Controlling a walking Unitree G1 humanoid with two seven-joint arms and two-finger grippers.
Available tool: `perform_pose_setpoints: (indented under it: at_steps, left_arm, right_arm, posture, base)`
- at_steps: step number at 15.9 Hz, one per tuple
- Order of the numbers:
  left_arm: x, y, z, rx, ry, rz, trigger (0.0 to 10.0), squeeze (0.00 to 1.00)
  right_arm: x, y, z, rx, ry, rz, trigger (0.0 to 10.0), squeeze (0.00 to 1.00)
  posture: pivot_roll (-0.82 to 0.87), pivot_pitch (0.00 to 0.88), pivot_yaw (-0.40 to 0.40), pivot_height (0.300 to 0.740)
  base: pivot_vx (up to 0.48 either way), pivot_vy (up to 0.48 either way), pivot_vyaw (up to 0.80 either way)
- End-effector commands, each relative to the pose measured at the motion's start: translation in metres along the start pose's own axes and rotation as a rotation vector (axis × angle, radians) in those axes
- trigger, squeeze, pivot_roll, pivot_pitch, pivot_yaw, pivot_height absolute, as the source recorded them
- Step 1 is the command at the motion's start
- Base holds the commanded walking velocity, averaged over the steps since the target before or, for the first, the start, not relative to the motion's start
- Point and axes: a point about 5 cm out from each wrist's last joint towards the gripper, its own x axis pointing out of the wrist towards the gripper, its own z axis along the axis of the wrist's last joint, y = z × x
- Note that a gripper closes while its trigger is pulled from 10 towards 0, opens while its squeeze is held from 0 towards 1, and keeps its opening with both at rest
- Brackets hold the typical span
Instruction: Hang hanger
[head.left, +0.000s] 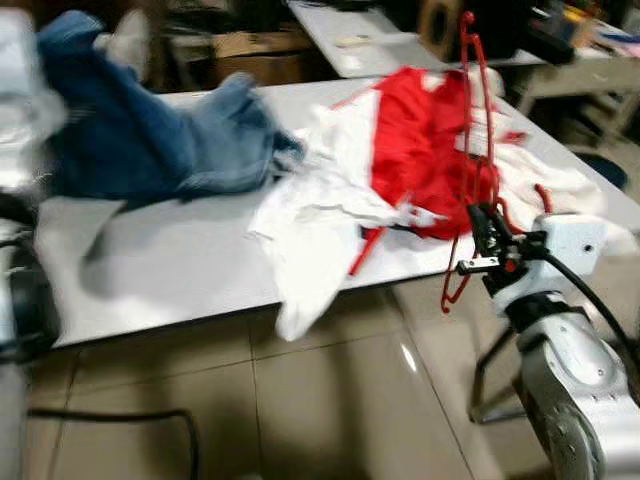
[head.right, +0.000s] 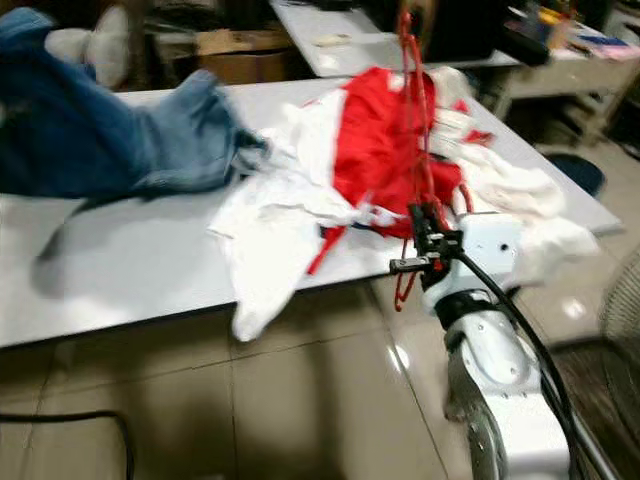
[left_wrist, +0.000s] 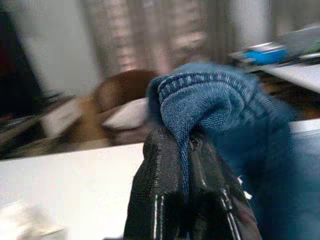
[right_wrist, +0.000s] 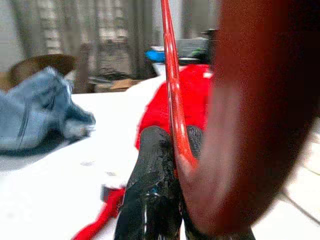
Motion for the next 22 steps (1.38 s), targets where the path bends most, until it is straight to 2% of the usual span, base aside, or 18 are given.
perform_pose_setpoints:
  at_steps: [1, 3, 4, 5, 6, 7, 10, 14, 15, 16, 17, 18, 19, 20, 22]
  left_arm:
    - [0.001, -0.024, -0.005, -0.006, 0.023, -0.094, 0.0, 0.0]
    - [-0.005, -0.101, -0.021, -0.001, 0.055, -0.312, 0.0, 0.0]
    - [-0.012, -0.13, -0.031, 0.046, 0.075, -0.403, 0.0, 0.0]
    - [-0.016, -0.139, -0.036, 0.073, 0.084, -0.434, 0.0, 0.0]
    - [-0.018, -0.141, -0.043, 0.103, 0.105, -0.434, 0.0, 0.0]
    - [-0.02, -0.135, -0.055, 0.148, 0.142, -0.414, 0.0, 0.0]
    - [-0.021, -0.098, -0.078, 0.27, 0.226, -0.312, 0.0, 0.0]
    - [-0.024, -0.07, -0.092, 0.296, 0.284, -0.215, 0.0, 0.0]
    - [-0.025, -0.068, -0.096, 0.208, 0.309, -0.193, 0.0, 0.0]
    - [-0.026, -0.072, -0.098, 0.032, 0.336, -0.173, 0.0, 0.0]
    - [-0.026, -0.079, -0.096, -0.064, 0.334, -0.181, 0.0, 0.0]
    - [-0.024, -0.093, -0.089, -0.176, 0.304, -0.216, 2.6, 0.0]
    - [-0.024, -0.097, -0.086, -0.196, 0.294, -0.232, 2.6, 0.0]
    - [-0.025, -0.115, -0.08, -0.22, 0.277, -0.329, 10.0, 1.0]
    - [-0.026, -0.132, -0.074, -0.217, 0.27, -0.436, 10.0, 1.0]
  right_arm:
    - [0.002, 0.001, 0.002, 0.0, -0.014, 0.012, 10.0, 0.0]
    - [0.006, 0.003, 0.003, -0.004, -0.015, 0.025, 10.0, 0.0]
    - [0.005, 0.003, 0.003, -0.008, -0.015, 0.02, 10.0, 0.0]
    - [0.005, 0.003, 0.003, -0.01, -0.016, 0.016, 10.0, 0.0]
    - [0.002, 0.002, 0.004, -0.013, -0.017, 0.009, 10.0, 0.0]
    - [-0.002, 0.001, 0.004, -0.018, -0.02, -0.007, 10.0, 0.0]
    - [-0.008, -0.002, 0.002, -0.014, -0.007, -0.03, 10.0, 0.0]
    - [-0.006, 0.002, -0.001, -0.011, 0.005, -0.006, 10.0, 0.0]
    - [-0.005, 0.003, -0.002, -0.006, 0.007, 0.004, 10.0, 0.0]
    - [-0.003, 0.005, -0.002, 0.0, 0.009, 0.014, 10.0, 0.0]
    - [-0.002, 0.005, -0.002, 0.001, 0.008, 0.016, 10.0, 0.0]
    - [-0.001, 0.004, -0.002, 0.002, 0.009, 0.009, 10.0, 0.0]
    - [0.0, 0.003, -0.002, 0.001, 0.011, 0.004, 10.0, 0.0]
    - [-0.001, 0.0, -0.002, -0.001, 0.015, -0.016, 10.0, 0.0]
    - [-0.002, -0.001, -0.003, -0.005, 0.019, -0.03, 10.0, 0.0]
  posture:
    - [-0.03, 0.0, -0.008, 0.74]
    - [-0.05, 0.0, 0.006, 0.74]
    - [-0.07, 0.0, 0.03, 0.74]
    - [-0.07, 0.0, 0.03, 0.74]
    - [-0.08, 0.0, 0.053, 0.74]
    - [-0.1, 0.0, 0.085, 0.74]
    - [-0.1, 0.0, 0.088, 0.74]
    - [-0.08, 0.0, 0.07, 0.74]
    - [-0.07, 0.0, 0.064, 0.74]
    - [-0.06, 0.0, 0.052, 0.74]
    - [-0.07, 0.0, 0.045, 0.74]
    - [-0.07, 0.0, 0.05, 0.74]
    - [-0.07, 0.0, 0.05, 0.74]
    - [-0.08, 0.0, 0.065, 0.74]
    - [-0.1, 0.0, 0.079, 0.74]
  base:
    - [0.0, 0.0, 0.0]
    - [0.0, 0.0, 0.0]
    - [0.0, 0.0, 0.0]
    - [0.0, 0.0, 0.0]
    - [0.0, 0.0, 0.0]
    - [0.0, 0.0, 0.0]
    - [0.0, 0.0, 0.0]
    - [0.0, 0.0, 0.0]
    - [0.0, 0.0, 0.0]
    - [0.0, 0.0, 0.0]
    - [0.0, 0.0, 0.0]
    - [0.0, 0.0, 0.0]
    - [0.0, 0.0, 0.0]
    - [0.0, 0.0, 0.0]
    - [0.0, 0.0, 0.0]
